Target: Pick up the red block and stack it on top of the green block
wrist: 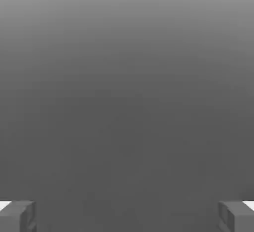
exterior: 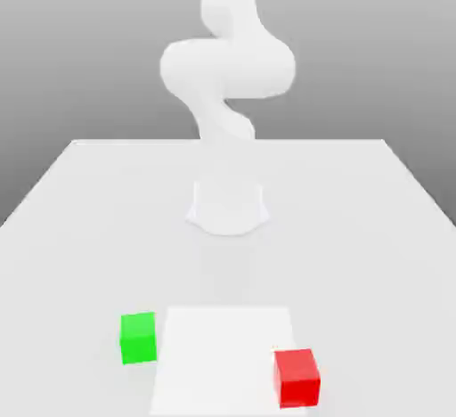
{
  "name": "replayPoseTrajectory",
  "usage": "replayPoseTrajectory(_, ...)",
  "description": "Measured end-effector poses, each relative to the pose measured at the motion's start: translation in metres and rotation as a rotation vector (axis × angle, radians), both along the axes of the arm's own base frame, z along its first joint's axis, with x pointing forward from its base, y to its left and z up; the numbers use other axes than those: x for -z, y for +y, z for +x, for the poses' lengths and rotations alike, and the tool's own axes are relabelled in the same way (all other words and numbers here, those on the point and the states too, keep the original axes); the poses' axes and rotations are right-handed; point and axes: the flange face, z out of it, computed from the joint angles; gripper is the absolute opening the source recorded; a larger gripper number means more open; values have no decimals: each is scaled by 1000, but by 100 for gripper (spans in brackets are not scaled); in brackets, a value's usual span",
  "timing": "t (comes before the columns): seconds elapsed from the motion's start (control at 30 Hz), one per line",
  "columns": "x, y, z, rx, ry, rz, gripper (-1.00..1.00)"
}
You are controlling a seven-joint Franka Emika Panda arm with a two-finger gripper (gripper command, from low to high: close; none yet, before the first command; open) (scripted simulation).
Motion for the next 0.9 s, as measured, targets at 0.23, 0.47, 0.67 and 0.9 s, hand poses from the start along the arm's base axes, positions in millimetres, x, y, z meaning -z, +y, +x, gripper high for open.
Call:
replayPoseTrajectory(0.23, 123, 23, 74, -8, 208, -35, 0)
replayPoseTrajectory(0.47, 256, 44, 109, -32, 410, -50, 0)
replayPoseTrajectory(0.67, 371, 65, 106, -69, 582, -44, 0)
replayPoseTrajectory(0.9, 487, 80, 86, -94, 722, -21, 0)
